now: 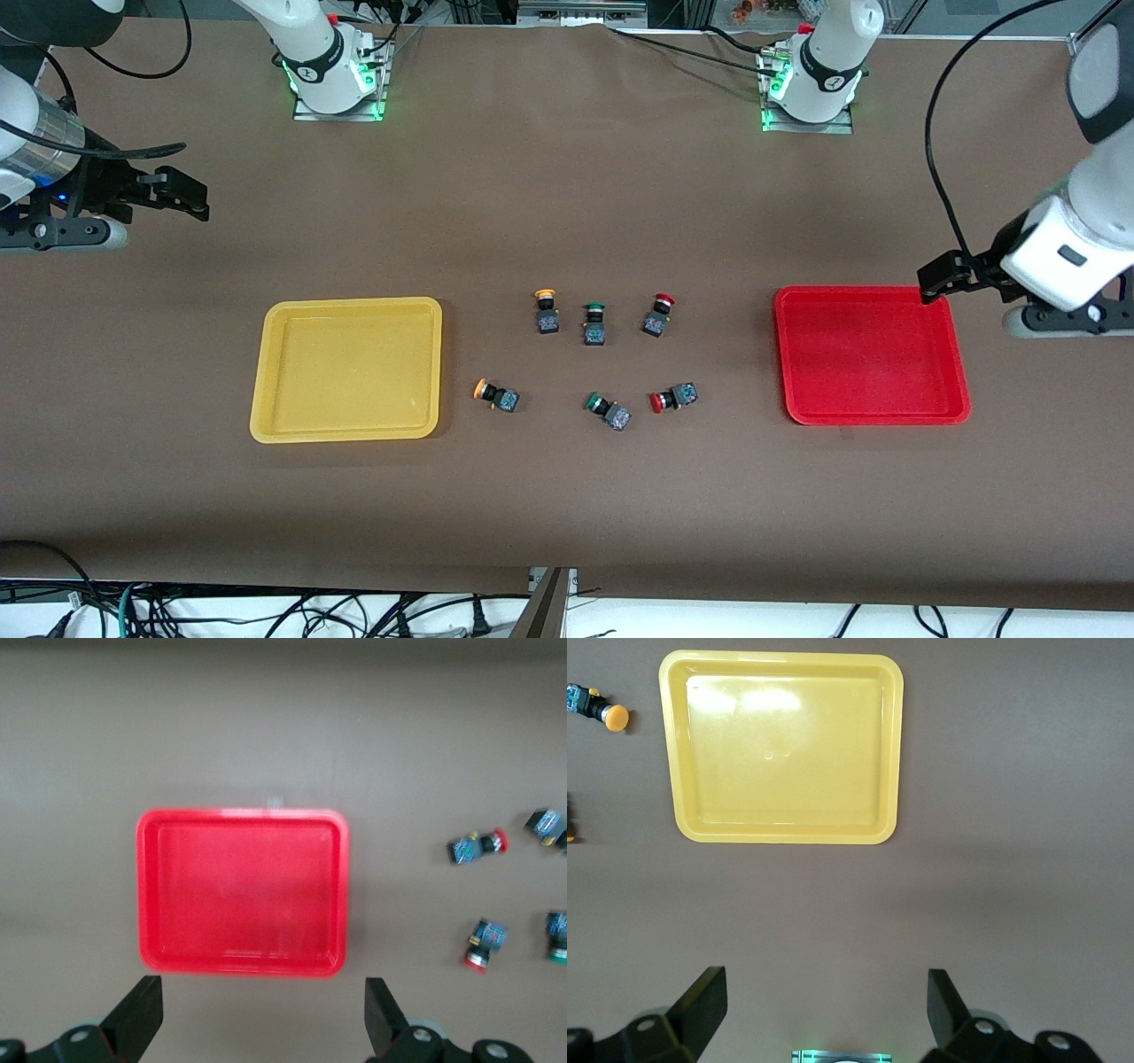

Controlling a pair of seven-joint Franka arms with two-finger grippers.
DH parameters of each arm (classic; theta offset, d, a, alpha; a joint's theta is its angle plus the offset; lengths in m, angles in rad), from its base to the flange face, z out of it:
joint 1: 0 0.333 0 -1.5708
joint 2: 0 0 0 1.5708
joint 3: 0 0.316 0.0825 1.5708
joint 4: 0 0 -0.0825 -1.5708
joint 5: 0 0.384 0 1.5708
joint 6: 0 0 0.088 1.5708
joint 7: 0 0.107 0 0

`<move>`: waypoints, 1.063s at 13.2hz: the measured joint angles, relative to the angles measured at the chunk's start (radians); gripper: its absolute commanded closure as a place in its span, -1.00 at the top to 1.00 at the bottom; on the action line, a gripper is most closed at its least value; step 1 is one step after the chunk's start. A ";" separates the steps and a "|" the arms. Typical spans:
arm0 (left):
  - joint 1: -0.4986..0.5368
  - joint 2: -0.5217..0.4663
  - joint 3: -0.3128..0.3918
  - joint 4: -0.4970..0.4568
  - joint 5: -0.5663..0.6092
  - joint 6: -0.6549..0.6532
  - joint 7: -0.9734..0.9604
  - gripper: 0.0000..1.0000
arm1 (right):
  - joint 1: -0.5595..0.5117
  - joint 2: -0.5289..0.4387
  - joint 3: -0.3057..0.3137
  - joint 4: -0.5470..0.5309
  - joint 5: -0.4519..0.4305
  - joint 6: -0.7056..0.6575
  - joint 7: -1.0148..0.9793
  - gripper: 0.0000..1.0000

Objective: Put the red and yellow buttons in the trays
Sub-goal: 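Reach the right gripper to the orange-capped button and grasp it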

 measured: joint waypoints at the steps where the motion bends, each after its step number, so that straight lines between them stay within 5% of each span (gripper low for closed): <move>1: -0.008 -0.053 0.014 -0.071 -0.003 0.035 -0.001 1.00 | 0.000 0.000 0.000 -0.001 0.000 0.002 0.000 0.99; 8: 0.003 -0.169 0.017 -0.182 -0.005 -0.023 -0.001 1.00 | 0.037 0.052 0.023 -0.003 0.001 0.065 -0.002 0.99; 11: 0.007 -0.169 0.017 -0.183 -0.005 -0.023 -0.001 1.00 | 0.073 0.193 0.044 -0.003 0.003 0.140 -0.006 0.99; 14: 0.007 -0.169 0.016 -0.183 -0.005 -0.023 -0.001 1.00 | 0.175 0.358 0.064 0.013 0.003 0.390 -0.004 0.99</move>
